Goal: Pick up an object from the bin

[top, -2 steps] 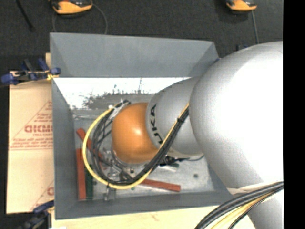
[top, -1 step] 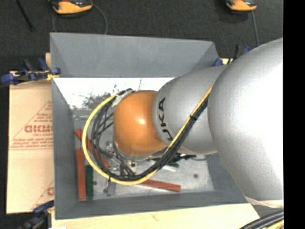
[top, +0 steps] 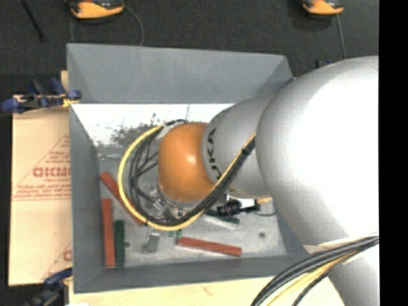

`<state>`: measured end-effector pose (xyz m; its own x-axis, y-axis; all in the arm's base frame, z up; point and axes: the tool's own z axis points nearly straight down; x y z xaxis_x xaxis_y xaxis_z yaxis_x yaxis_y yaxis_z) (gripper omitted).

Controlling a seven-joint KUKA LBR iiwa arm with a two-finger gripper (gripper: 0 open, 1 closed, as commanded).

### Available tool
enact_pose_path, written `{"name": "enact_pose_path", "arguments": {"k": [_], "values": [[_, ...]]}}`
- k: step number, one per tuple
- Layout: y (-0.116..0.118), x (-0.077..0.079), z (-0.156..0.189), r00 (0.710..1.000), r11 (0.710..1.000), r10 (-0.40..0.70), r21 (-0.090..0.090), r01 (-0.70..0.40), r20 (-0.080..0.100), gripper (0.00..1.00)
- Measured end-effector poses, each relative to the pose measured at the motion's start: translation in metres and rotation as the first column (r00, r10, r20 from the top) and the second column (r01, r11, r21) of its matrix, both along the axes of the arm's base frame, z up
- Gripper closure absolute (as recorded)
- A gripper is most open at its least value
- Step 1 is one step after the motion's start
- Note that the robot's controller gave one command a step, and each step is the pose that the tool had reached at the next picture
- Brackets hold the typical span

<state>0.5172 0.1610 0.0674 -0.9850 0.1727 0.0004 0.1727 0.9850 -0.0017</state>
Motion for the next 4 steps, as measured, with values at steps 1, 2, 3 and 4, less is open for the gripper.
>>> {"name": "enact_pose_path", "arguments": {"k": [1, 2, 3, 4], "values": [[0.002, 0.0, 0.003, 1.0, 1.0, -0.001, 0.003, 0.001, 0.003, 1.0], [0.03, 0.016, 0.02, 1.0, 1.0, -0.003, 0.004, 0.003, 0.005, 1.0], [0.04, 0.026, 0.077, 1.0, 1.0, -0.001, 0.005, 0.001, 0.009, 1.0], [0.055, 0.036, 0.106, 0.974, 0.974, -0.227, 0.004, 0.227, 0.006, 1.0]]}}
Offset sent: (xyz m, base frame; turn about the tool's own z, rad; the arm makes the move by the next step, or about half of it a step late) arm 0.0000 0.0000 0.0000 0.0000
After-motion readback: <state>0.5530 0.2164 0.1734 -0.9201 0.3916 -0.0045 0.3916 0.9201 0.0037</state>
